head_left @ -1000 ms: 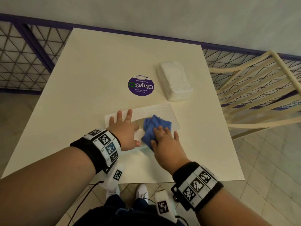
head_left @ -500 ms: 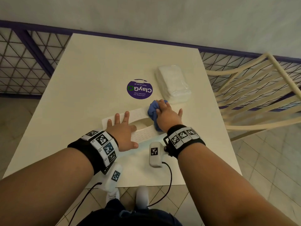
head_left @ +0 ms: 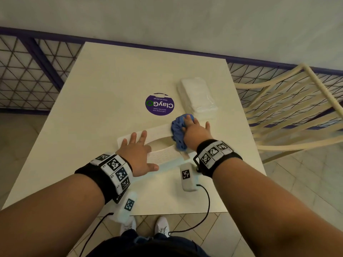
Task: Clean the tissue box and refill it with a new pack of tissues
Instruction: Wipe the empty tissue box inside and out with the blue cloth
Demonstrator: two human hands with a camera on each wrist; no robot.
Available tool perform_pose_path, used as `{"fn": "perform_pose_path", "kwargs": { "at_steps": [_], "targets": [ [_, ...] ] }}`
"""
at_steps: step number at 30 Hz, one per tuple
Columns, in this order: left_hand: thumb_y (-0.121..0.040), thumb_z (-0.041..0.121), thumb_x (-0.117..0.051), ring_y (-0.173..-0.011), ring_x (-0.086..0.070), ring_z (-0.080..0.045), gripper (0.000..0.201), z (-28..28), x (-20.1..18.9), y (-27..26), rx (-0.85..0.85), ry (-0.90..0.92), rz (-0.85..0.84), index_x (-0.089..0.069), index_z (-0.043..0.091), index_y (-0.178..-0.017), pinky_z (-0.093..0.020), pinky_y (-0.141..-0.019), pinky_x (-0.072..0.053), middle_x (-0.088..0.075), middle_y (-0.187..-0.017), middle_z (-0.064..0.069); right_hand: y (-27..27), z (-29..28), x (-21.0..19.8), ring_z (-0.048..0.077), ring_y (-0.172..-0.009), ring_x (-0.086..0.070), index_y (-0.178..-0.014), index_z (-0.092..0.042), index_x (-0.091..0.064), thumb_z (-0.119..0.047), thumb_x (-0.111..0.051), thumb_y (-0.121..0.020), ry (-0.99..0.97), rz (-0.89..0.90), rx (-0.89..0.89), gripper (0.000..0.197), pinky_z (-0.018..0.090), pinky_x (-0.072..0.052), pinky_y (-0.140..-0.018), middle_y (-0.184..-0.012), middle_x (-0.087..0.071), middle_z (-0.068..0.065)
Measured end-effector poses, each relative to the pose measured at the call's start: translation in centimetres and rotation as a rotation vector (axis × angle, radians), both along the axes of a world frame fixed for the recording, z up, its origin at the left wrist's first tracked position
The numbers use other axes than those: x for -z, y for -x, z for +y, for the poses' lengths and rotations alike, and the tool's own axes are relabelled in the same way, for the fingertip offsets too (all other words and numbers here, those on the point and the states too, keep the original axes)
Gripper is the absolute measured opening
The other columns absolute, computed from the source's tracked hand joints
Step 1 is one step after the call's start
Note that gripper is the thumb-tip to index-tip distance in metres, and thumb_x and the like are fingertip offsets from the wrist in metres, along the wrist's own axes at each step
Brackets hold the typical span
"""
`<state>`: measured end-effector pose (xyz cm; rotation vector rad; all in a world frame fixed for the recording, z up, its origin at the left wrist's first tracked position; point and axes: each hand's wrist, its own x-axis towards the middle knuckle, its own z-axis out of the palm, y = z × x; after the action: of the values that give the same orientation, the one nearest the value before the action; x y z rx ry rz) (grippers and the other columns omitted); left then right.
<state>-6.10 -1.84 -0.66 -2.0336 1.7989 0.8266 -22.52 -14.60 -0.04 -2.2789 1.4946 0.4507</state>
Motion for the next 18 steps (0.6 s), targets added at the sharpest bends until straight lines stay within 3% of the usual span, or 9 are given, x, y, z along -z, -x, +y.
{"fn": "perform_pose_path", "kwargs": {
  "at_steps": [3, 5, 9, 13, 16, 18],
  "targets": [
    [-0.079, 0.065, -0.056, -0.146, 0.012, -0.027, 0.077, 0.1, -0.2, -0.3, -0.072, 0.037, 0.079, -0.035, 0.02, -0.138, -0.044, -0.119, -0.002, 0.019, -0.158, -0.001, 1.7, 1.9, 0.2, 0.024, -0.148, 0.003, -0.151, -0.015, -0.008, -0.021, -0.037, -0.098, 0.016, -0.008, -0.005, 0.061, 0.045, -0.005, -0.12, -0.161, -0.001, 0.003],
    [-0.077, 0.062, -0.063, -0.147, 0.004, -0.028, 0.083, 0.3, -0.7, -0.3, -0.125, 0.061, 0.123, -0.03, 0.02, -0.14, -0.042, -0.117, -0.008, 0.011, -0.16, 0.0, 2.4, 3.8, 0.2, 0.027, -0.148, 0.003, -0.151, -0.011, -0.008, -0.028, -0.041, -0.097, -0.011, -0.037, 0.038, 0.065, 0.042, -0.009, -0.12, -0.16, -0.001, 0.008],
    [-0.066, 0.055, -0.075, -0.131, -0.035, -0.041, 0.11, -0.2, -0.6, -0.3, -0.193, 0.084, 0.113, -0.006, 0.024, -0.147, -0.045, -0.1, -0.038, -0.022, -0.151, -0.012, -1.4, 8.6, 0.3, 0.03, -0.147, 0.007, -0.151, -0.007, 0.0, -0.024, -0.043, -0.097, -0.103, -0.055, -0.053, 0.071, 0.038, -0.004, -0.121, -0.16, 0.006, 0.013],
    [-0.058, 0.053, -0.08, -0.113, -0.057, -0.036, 0.12, -0.6, -1.1, -1.0, -0.138, 0.062, 0.051, -0.004, 0.029, -0.147, -0.038, -0.088, -0.048, -0.026, -0.151, -0.019, -2.0, 10.1, 1.3, 0.018, -0.148, 0.01, -0.152, -0.016, 0.002, -0.023, -0.033, -0.1, -0.077, -0.104, -0.21, 0.063, 0.043, 0.006, -0.117, -0.161, 0.008, 0.001],
    [-0.055, 0.055, -0.083, -0.125, -0.05, -0.032, 0.125, -0.5, -1.3, -1.1, -0.093, 0.036, 0.034, -0.004, 0.026, -0.148, -0.037, -0.093, -0.044, -0.022, -0.154, -0.013, 2.0, 8.3, 1.6, 0.007, -0.147, 0.007, -0.152, -0.028, -0.003, -0.021, -0.033, -0.098, 0.0, -0.149, -0.222, 0.062, 0.045, 0.008, -0.116, -0.16, 0.004, -0.01],
    [-0.051, 0.054, -0.085, -0.116, -0.055, -0.032, 0.122, -0.5, -1.3, -1.0, -0.103, 0.023, 0.041, -0.01, 0.028, -0.143, -0.04, -0.092, -0.048, -0.031, -0.148, -0.01, 4.8, 6.5, 1.6, 0.008, -0.147, 0.006, -0.151, -0.033, -0.005, -0.029, -0.039, -0.097, 0.036, -0.132, -0.149, 0.064, 0.045, 0.009, -0.116, -0.16, 0.002, -0.013]
  ]
}}
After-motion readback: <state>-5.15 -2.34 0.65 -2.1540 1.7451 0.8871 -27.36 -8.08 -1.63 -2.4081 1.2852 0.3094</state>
